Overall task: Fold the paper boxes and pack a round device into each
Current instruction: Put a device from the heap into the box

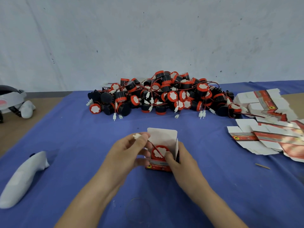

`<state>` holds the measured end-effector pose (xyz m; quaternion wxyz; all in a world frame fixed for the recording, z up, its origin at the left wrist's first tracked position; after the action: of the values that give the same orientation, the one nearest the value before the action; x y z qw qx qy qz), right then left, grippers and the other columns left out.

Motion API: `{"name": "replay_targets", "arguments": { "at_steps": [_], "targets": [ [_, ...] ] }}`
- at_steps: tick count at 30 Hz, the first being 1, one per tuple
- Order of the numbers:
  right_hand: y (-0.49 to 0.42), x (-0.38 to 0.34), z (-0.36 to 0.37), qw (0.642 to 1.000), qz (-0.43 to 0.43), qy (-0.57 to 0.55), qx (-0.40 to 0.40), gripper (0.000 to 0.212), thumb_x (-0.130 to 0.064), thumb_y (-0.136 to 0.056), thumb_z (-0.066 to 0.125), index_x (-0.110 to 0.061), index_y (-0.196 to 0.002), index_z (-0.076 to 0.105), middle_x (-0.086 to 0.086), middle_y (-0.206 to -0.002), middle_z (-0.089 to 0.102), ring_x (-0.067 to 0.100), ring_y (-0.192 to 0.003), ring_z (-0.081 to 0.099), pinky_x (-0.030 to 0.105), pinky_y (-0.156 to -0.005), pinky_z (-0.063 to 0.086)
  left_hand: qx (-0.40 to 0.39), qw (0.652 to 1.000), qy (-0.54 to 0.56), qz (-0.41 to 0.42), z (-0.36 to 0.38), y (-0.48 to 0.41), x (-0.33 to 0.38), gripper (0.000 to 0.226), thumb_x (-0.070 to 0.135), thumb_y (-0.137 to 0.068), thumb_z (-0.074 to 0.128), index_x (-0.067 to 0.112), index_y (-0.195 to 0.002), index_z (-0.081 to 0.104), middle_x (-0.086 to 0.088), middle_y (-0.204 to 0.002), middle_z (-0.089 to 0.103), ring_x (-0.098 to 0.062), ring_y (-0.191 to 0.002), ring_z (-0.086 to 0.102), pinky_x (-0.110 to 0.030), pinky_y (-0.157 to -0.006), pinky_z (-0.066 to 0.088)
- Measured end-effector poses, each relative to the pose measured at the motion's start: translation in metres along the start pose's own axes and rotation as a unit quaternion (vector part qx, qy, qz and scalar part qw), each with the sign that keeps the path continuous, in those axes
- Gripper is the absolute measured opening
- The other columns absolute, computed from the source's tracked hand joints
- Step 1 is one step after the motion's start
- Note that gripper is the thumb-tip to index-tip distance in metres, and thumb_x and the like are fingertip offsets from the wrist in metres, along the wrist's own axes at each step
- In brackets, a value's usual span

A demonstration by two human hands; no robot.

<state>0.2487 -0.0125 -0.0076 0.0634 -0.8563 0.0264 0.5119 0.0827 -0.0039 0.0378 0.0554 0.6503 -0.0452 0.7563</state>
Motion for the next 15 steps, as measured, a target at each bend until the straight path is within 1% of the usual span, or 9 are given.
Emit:
{"name": "replay_targets", "arguments": {
  "at_steps": [3,5,6,7,8,10,11,13,15],
  "targets": [
    [0.001,0.000,0.000,1.000,0.000,0.004,0.002,0.013,-0.033,-0.102,0.047,-0.037,-0.113,0.052,-0.016,-0.110,0.064,0.012,-0.111,0.057,0.044,-0.104,0.042,0.037,0.983,-0.134,0.117,0.011,0.002,0.012,0.018,0.034,-0.098,0.056,0.034,-0.096,0.074,0.010,-0.079,0.066,-0.002,-0.066,0.061,-0.017,-0.062,0.053],
    [0.002,-0.002,0.000,1.000,-0.005,0.006,0.002,0.014,-0.034,-0.101,0.047,-0.037,-0.114,0.052,-0.016,-0.112,0.064,0.012,-0.112,0.057,0.044,-0.105,0.042,0.055,0.945,-0.254,0.197,0.014,0.003,0.024,0.017,0.035,-0.099,0.055,0.043,-0.108,0.067,0.012,-0.081,0.063,0.002,-0.073,0.058,-0.009,-0.066,0.045],
    [0.002,-0.003,0.000,1.000,-0.008,0.007,0.001,0.014,-0.035,-0.101,0.047,-0.037,-0.114,0.052,-0.016,-0.113,0.064,0.012,-0.112,0.057,0.044,-0.105,0.042,0.071,0.913,-0.331,0.228,0.014,0.003,0.027,0.021,0.035,-0.100,0.055,0.042,-0.119,0.060,0.013,-0.082,0.060,0.002,-0.079,0.056,-0.010,-0.071,0.041],
    [0.003,-0.003,0.000,1.000,-0.011,0.007,0.001,0.014,-0.036,-0.101,0.047,-0.038,-0.114,0.052,-0.015,-0.113,0.064,0.011,-0.112,0.057,0.043,-0.104,0.043,0.091,0.871,-0.407,0.261,0.013,0.003,0.032,0.029,0.033,-0.099,0.056,0.038,-0.128,0.055,0.014,-0.085,0.060,-0.001,-0.084,0.053,-0.014,-0.077,0.039],
    [0.003,-0.004,0.000,1.000,-0.014,0.006,0.001,0.014,-0.037,-0.101,0.047,-0.038,-0.114,0.052,-0.015,-0.113,0.064,0.010,-0.111,0.057,0.043,-0.104,0.043,0.110,0.822,-0.469,0.304,0.014,0.005,0.038,0.031,0.029,-0.097,0.061,0.030,-0.128,0.055,0.013,-0.086,0.061,-0.006,-0.084,0.052,-0.021,-0.080,0.039],
    [0.003,-0.004,0.000,1.000,-0.017,0.007,-0.001,0.015,-0.036,-0.101,0.046,-0.040,-0.114,0.053,-0.016,-0.113,0.064,0.009,-0.111,0.058,0.042,-0.104,0.043,0.116,0.727,-0.562,0.377,0.020,0.009,0.042,0.025,0.019,-0.089,0.073,0.016,-0.112,0.062,0.007,-0.080,0.065,-0.019,-0.077,0.058,-0.035,-0.073,0.046],
    [0.003,-0.004,0.000,1.000,-0.018,0.008,-0.002,0.016,-0.034,-0.101,0.045,-0.040,-0.115,0.053,-0.017,-0.114,0.064,0.008,-0.111,0.057,0.042,-0.104,0.044,0.111,0.693,-0.592,0.396,0.023,0.010,0.042,0.023,0.016,-0.085,0.077,0.014,-0.104,0.065,0.006,-0.080,0.067,-0.022,-0.076,0.061,-0.039,-0.070,0.050],
    [0.004,-0.004,-0.001,1.000,-0.022,0.010,-0.001,0.017,-0.032,-0.102,0.045,-0.039,-0.115,0.053,-0.017,-0.114,0.064,0.009,-0.112,0.058,0.042,-0.104,0.044,0.100,0.650,-0.625,0.421,0.026,0.010,0.037,0.020,0.014,-0.080,0.082,0.014,-0.096,0.069,0.004,-0.088,0.069,-0.026,-0.081,0.063,-0.042,-0.067,0.053],
    [0.004,-0.005,-0.001,1.000,-0.026,0.013,0.004,0.018,-0.030,-0.102,0.044,-0.039,-0.115,0.053,-0.018,-0.114,0.064,0.009,-0.111,0.058,0.043,-0.103,0.044,0.098,0.647,-0.630,0.418,0.026,0.009,0.031,0.018,0.017,-0.081,0.078,0.015,-0.098,0.072,-0.002,-0.095,0.066,-0.027,-0.084,0.061,-0.042,-0.068,0.053]
  ]
}}
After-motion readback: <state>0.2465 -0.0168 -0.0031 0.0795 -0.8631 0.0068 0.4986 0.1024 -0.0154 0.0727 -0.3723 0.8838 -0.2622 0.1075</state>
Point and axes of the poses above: each hand's wrist, its own y-axis away from the middle knuckle, its own z-axis out of the palm, x = y × z, the point moved 8 cm from there along -y, towards the middle knuckle
